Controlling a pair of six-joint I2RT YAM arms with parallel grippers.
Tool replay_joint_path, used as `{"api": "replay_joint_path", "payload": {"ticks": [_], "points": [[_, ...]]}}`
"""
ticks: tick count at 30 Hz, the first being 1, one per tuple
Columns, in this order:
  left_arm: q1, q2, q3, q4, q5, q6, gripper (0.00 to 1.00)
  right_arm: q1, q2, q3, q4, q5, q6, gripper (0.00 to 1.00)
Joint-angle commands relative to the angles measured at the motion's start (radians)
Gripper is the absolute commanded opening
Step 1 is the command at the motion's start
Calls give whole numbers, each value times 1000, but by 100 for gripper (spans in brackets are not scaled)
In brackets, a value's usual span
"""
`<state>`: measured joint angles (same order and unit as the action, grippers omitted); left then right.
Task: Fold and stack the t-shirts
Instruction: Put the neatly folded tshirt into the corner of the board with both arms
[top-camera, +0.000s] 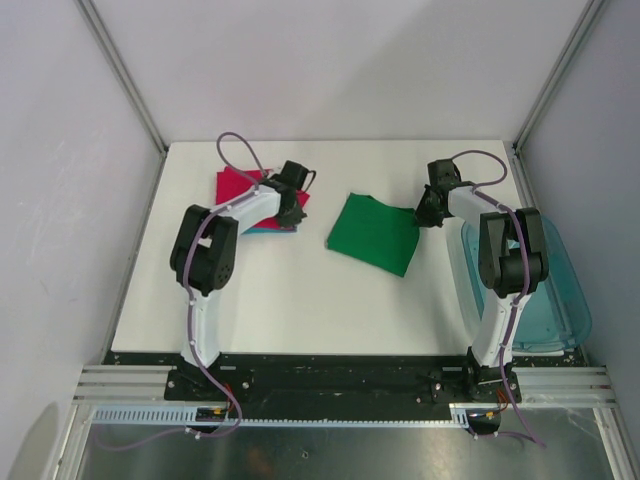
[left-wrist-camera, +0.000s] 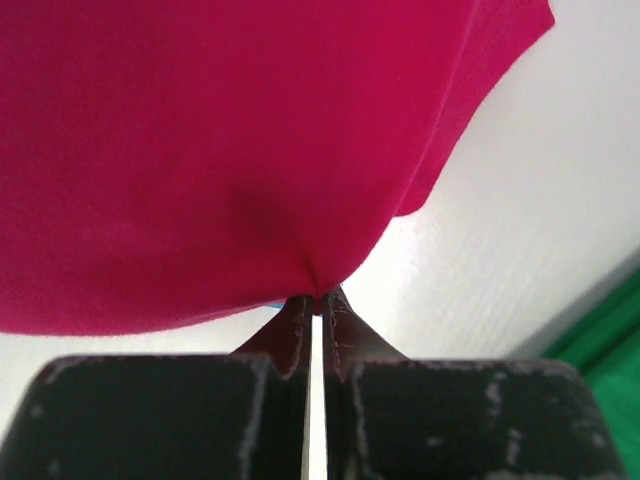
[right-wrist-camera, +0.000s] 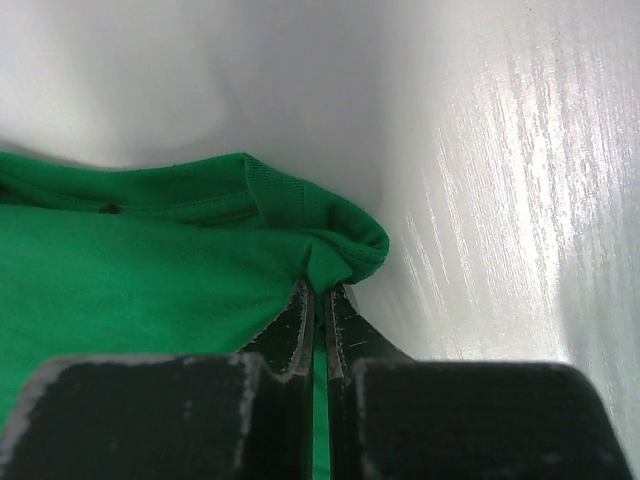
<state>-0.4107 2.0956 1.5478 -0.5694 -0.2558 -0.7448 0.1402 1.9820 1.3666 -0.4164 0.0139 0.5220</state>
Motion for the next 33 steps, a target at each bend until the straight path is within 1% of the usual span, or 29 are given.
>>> {"api": "replay_joint_path", "payload": {"ticks": [1,7,14,20,22,24,27,30,33], "points": [[-71,-59,-27,-23,21,-95,0,-3,-46,-3,-23,46,-16,0],[-131,-92,-81,-20,1,-128,0,-3,-32,-2,-15,64,-26,0],[-173,-149,-140,-6,14,-134,0,-14,4,14,13,78,-38,0],[-178,-148,-125,20,76,-69,0,-15,35,38,31,75,-44,0],[-178,-155,-114,29,101,-35,4,-17,37,44,32,82,-49,0],[-178,-165,-101,31,128,-2,11,-19,38,51,32,84,-53,0],[-178,-183,-85,32,174,42,24,-21,36,61,28,89,-55,1],[-178,-202,-75,33,226,80,34,-21,25,66,21,95,-58,11],[-178,-221,-76,34,291,111,39,-21,6,67,10,111,-61,25]]}}
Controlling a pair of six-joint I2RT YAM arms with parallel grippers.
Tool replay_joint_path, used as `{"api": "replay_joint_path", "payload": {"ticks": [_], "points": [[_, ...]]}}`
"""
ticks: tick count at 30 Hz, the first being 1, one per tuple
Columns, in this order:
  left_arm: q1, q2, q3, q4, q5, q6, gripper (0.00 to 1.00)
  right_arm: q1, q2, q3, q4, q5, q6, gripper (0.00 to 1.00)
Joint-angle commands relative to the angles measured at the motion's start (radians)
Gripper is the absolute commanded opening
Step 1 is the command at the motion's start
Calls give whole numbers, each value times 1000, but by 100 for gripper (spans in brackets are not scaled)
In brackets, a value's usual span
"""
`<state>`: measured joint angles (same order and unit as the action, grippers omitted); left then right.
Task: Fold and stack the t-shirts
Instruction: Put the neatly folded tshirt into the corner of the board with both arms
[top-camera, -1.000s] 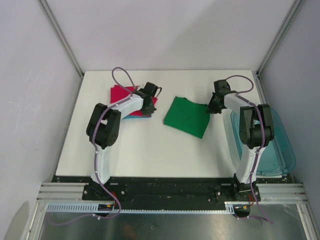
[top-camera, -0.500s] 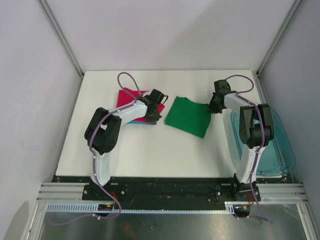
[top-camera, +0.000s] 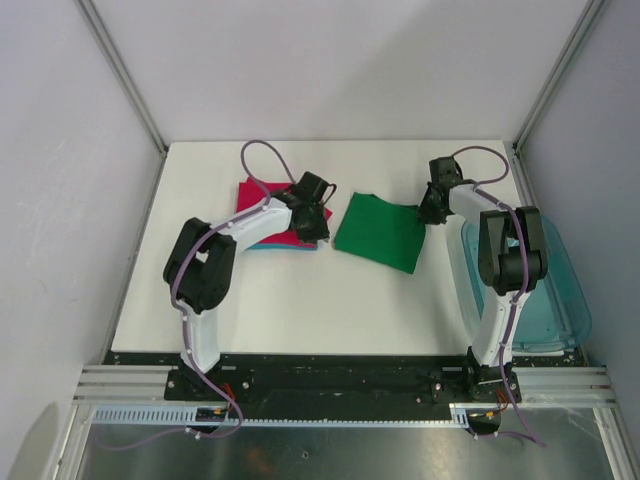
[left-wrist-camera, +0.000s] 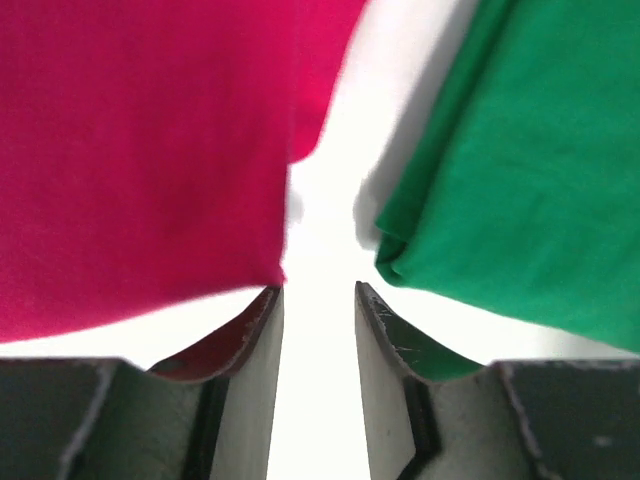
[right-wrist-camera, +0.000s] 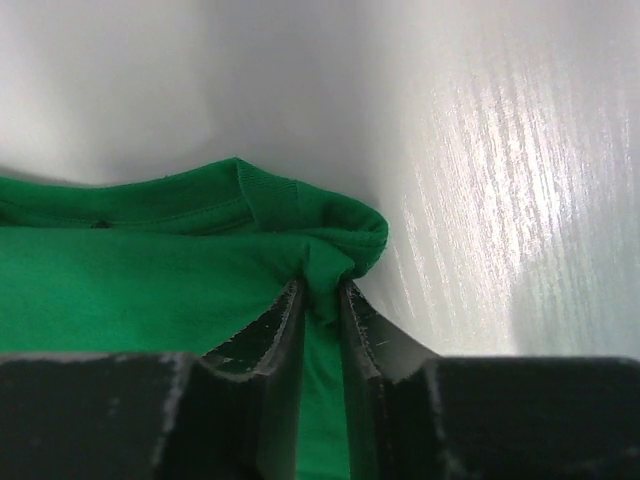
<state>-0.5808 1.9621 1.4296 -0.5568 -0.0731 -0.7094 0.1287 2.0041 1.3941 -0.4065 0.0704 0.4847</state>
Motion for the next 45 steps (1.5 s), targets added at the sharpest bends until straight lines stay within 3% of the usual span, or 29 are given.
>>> {"api": "replay_joint_path", "payload": {"ticks": [1,5,10,26,45], "points": [[-8,-93,40,21,125,83,40,-10,-23,40,-3,60,-25,29],[-9,-101,40,20,180,105,42,-10,-45,40,-12,86,-25,42],[-11,-67,70,22,203,116,45,-14,-38,41,-12,97,-17,46],[5,137,229,22,212,131,43,-33,16,39,37,79,-7,43],[-15,184,158,31,201,82,44,-32,29,39,59,50,6,39]]}}
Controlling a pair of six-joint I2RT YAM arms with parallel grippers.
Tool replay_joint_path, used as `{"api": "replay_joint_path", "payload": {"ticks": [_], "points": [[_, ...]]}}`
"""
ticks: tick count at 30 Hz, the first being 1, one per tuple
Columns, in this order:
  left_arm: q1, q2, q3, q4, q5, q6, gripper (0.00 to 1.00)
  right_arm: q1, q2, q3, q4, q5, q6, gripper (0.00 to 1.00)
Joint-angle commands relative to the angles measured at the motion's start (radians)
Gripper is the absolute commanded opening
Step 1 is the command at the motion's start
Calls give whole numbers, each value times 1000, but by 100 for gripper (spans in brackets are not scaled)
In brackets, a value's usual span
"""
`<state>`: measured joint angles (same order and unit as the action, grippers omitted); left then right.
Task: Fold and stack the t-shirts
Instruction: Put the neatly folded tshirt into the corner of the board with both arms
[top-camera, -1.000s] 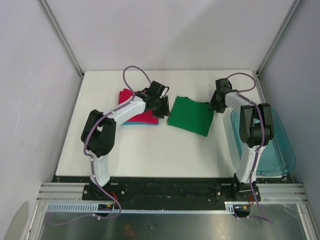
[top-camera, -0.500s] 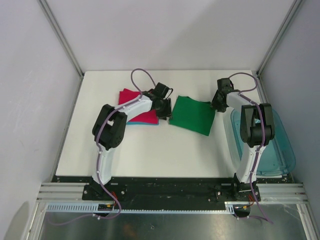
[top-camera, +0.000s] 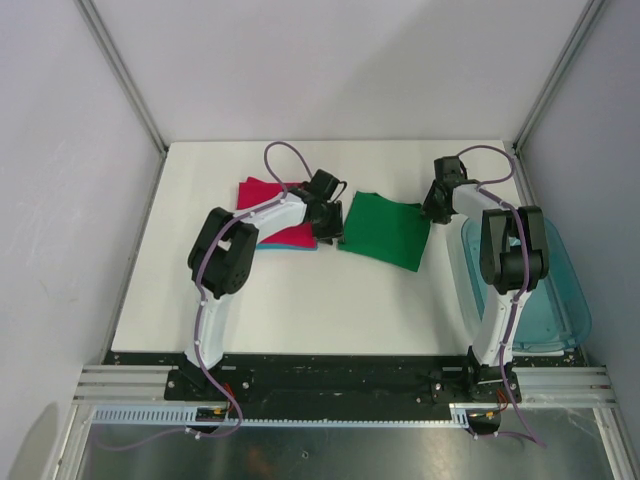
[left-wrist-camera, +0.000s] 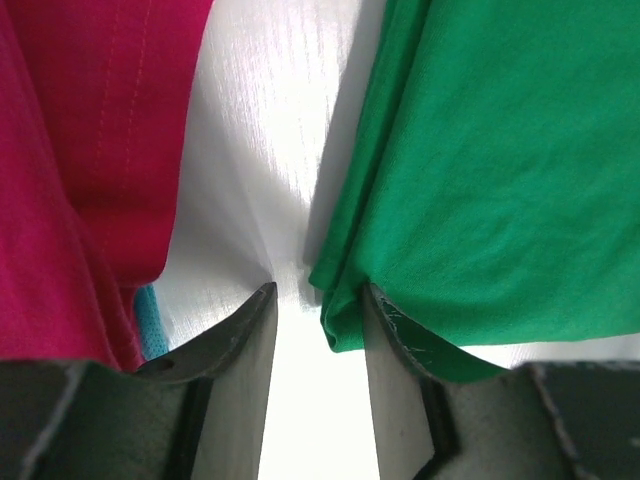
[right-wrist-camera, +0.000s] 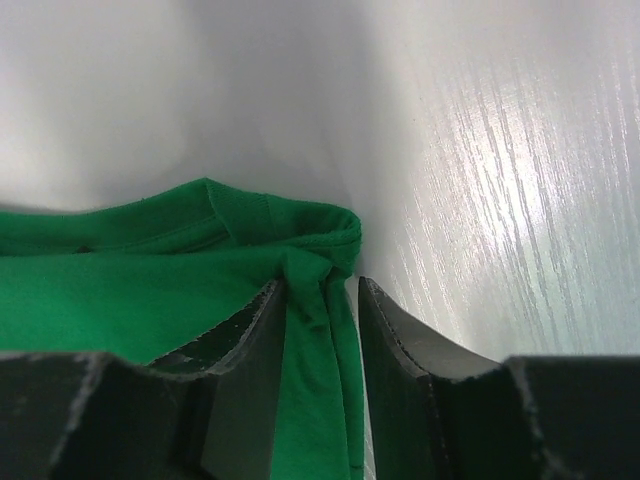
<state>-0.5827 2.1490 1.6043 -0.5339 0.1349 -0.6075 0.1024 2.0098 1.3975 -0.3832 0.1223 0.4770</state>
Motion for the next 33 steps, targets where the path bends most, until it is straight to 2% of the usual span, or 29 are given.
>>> {"api": "replay_joint_path", "payload": {"ticks": [1,12,16,25,33], "points": [[-14,-6,-20,10,-8,-23,45,-6,27,35,36,-5,14,38],[-11,-77,-13,21,62,-41,50,-6,28,22,39,-7,17,17],[-10,-100,-21,31,75,-49,51,-6,27,21,39,-8,15,12],[-7,-106,-67,67,119,-67,51,-6,31,21,37,-10,15,8],[-7,-39,-70,79,63,-81,50,-5,30,21,38,-12,15,7]]}}
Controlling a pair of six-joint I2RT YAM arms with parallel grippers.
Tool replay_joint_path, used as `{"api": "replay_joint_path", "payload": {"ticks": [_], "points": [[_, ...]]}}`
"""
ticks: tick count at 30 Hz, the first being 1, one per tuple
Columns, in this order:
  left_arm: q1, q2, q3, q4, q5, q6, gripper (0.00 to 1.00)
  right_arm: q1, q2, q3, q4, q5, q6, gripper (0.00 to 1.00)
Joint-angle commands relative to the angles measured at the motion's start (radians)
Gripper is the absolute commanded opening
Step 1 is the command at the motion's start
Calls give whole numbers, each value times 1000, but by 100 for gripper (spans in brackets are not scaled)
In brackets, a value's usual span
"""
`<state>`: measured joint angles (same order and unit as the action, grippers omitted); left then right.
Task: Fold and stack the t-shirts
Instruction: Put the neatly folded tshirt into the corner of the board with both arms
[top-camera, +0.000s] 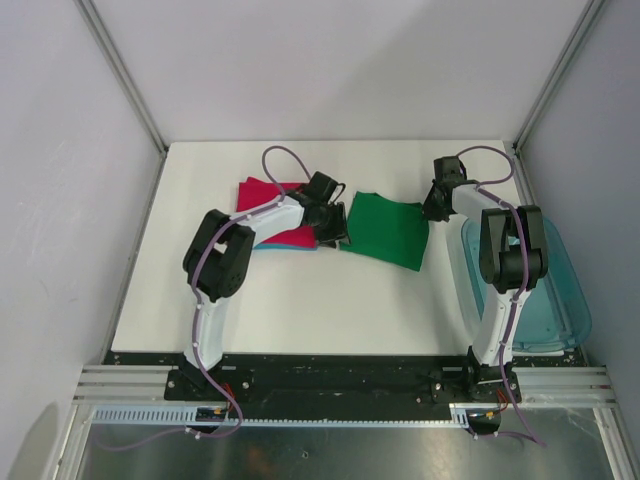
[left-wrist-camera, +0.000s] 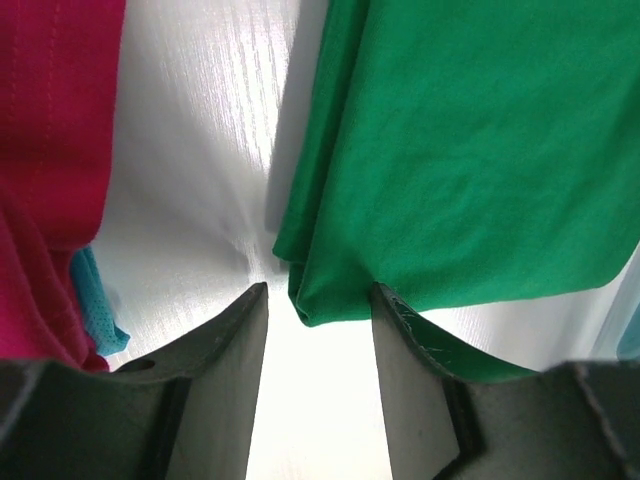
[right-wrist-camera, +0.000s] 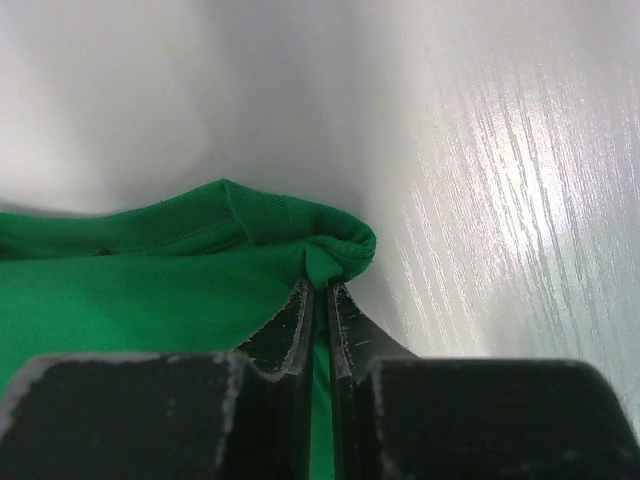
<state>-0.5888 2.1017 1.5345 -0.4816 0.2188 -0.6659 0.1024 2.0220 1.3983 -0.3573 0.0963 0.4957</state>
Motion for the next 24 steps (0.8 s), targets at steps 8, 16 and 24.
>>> {"api": "replay_joint_path", "payload": {"ticks": [8,16,24], "points": [[-10,46,7,40,-85,-55,46,1,20,21,9,19,-5,5],[-21,44,8,44,-118,-79,29,9,17,21,11,21,-4,0],[-24,-12,31,44,-128,-80,0,34,-43,20,2,41,-15,0]]}}
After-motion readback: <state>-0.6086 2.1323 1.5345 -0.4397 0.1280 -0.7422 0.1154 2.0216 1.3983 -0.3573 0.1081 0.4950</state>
